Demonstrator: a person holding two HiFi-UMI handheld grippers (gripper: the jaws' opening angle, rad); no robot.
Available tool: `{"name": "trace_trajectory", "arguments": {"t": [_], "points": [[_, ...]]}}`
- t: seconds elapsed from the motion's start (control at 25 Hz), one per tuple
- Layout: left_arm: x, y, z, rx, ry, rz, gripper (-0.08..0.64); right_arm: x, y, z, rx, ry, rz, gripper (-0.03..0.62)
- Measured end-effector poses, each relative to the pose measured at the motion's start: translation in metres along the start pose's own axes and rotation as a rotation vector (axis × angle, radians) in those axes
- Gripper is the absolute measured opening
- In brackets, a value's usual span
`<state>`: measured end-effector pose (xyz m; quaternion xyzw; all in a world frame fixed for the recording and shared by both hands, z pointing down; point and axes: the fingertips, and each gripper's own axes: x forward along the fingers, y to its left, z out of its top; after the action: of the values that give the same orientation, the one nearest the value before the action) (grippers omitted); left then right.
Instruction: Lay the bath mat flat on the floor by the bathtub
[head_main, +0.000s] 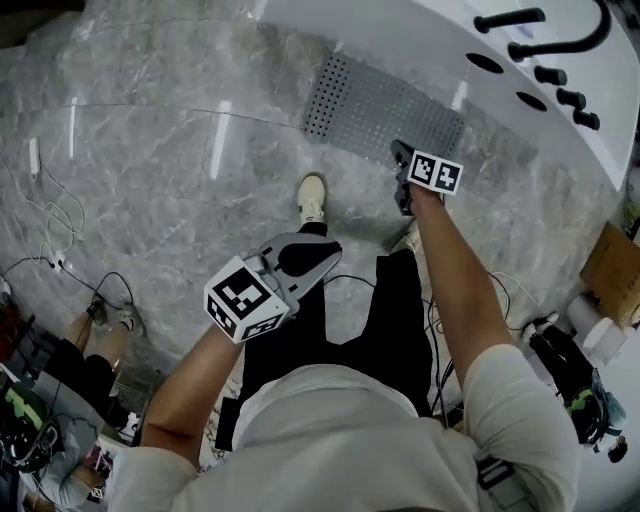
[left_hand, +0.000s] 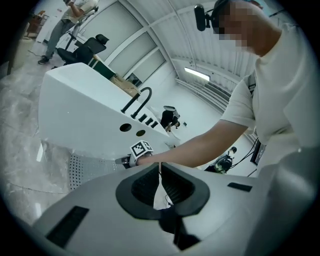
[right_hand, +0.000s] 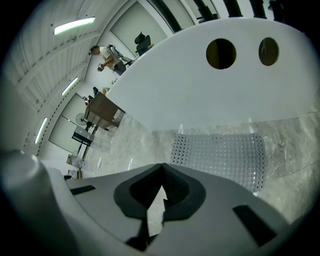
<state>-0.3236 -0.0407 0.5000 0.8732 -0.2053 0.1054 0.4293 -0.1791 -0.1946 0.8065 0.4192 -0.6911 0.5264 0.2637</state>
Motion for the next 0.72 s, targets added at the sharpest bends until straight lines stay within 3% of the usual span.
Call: {"name": "trace_trajectory", "arguments": {"t": [0.16,0.48,0.72], "points": [[-0.004,-0.02,-0.003,0.072,0.063,-0.031,0.028,-0.061,0.026,-0.015,-0.021,-0.015,0.024,0.009],[0.007,-0.081,-0.016,0.164,0.107,0.02,0.028,-0.196,0.068,-0.101,-0.264,0.065,0.111,0.008],[0.017,-0.135,-0.035,0.264,0.128,0.089,0.028,-0.309,0.077,-0.169,-0.275,0.0,0.167,0.008]]}}
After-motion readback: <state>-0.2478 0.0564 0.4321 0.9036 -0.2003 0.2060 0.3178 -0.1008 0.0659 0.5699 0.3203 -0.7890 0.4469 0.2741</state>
